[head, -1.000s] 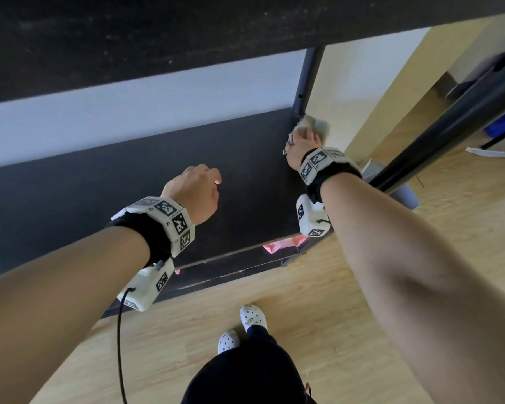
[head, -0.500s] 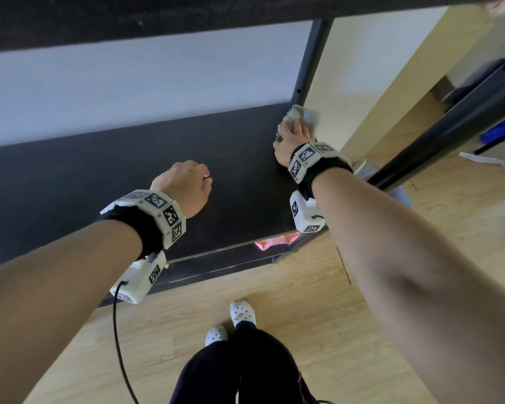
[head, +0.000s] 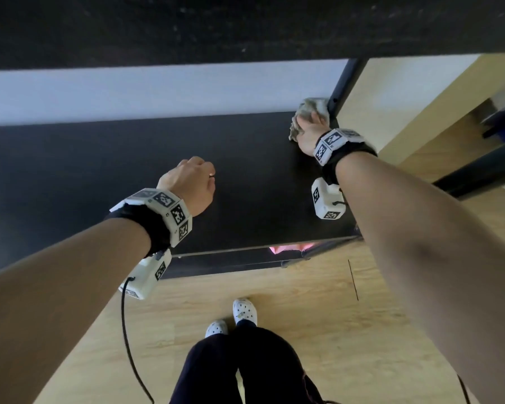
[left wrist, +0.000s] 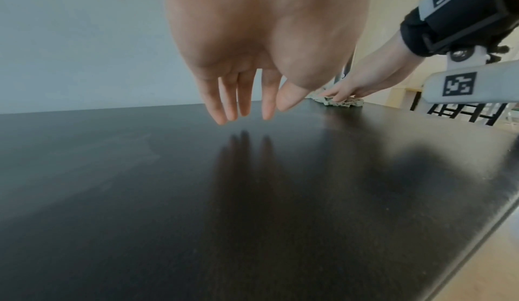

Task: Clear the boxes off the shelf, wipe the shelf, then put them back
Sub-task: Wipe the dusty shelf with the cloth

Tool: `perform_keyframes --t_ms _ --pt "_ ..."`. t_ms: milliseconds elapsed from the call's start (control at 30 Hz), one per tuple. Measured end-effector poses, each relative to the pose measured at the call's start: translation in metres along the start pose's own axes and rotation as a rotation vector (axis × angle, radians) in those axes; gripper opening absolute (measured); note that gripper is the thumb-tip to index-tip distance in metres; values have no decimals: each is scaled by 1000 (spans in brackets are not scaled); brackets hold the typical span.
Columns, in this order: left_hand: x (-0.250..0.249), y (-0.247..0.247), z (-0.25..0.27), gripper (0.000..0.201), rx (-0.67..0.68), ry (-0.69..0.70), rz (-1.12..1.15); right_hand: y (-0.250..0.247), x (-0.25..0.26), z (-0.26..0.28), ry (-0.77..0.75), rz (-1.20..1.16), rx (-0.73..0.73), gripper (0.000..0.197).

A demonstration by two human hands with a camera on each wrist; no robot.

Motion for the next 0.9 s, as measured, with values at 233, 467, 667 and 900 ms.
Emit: perform_keyframes --t_ms 233,467,667,900 --pt "33 -7 13 34 -2 -62 -15 25 84 -21 -146 -16 59 58" --pt "60 -12 28 36 3 -150 -72 98 187 41 -628 170 204 55" --pt "58 -16 42 35 -22 -121 -44 56 93 46 -315 43 173 57" --pt "65 -7 58 33 -38 -64 -89 93 154 98 -454 155 147 54"
Point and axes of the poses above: each hand's wrist, its own z-axis away from the middle knuckle, its own y-axis out of the palm, x = y × z, the point moved 10 cm from there along -z, towards the middle knuckle, and after that the axes turned 13 degrees about -y, right-handed, at the moved point
